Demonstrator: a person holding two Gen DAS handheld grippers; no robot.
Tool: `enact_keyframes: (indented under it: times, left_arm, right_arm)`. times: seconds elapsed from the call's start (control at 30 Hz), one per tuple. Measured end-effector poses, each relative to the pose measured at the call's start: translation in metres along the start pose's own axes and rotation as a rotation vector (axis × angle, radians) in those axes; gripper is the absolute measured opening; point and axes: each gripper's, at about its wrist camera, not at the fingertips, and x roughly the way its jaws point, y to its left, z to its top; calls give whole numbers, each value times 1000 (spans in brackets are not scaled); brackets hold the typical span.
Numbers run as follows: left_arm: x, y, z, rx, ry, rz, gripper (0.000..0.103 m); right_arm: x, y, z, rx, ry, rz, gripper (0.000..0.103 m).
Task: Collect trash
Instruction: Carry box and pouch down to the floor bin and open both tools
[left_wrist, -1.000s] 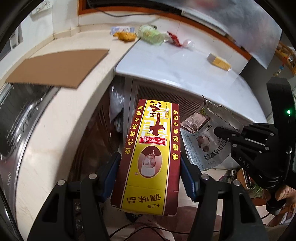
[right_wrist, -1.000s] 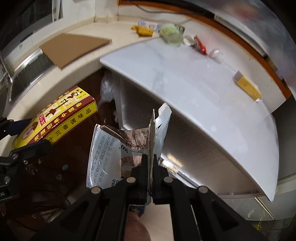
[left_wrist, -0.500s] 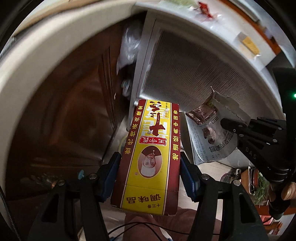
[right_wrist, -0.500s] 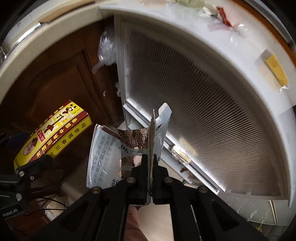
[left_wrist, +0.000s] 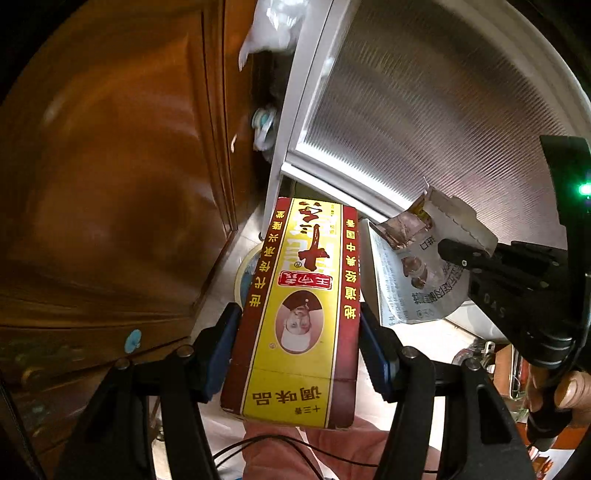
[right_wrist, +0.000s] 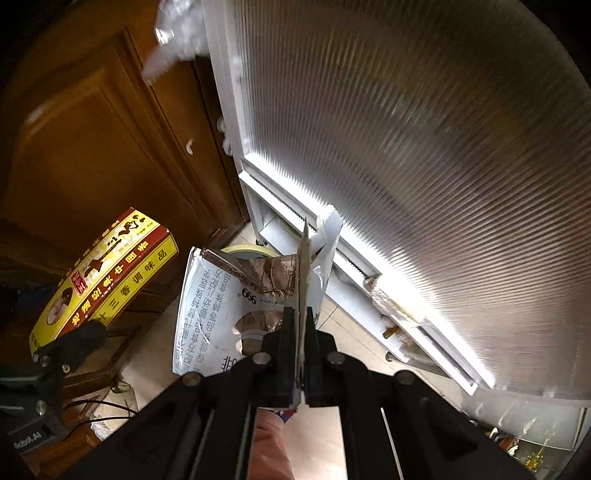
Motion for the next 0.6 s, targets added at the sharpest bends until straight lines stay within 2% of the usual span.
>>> enact_keyframes:
  times: [0.23, 0.6]
  left_arm:
    - [58, 9, -5, -16, 59, -3, 60]
    - [147, 27, -3, 2, 119, 20, 61]
  right_arm:
    - [55, -1, -1, 29, 11, 20, 3]
    - [139, 12, -17, -27, 44, 32, 4]
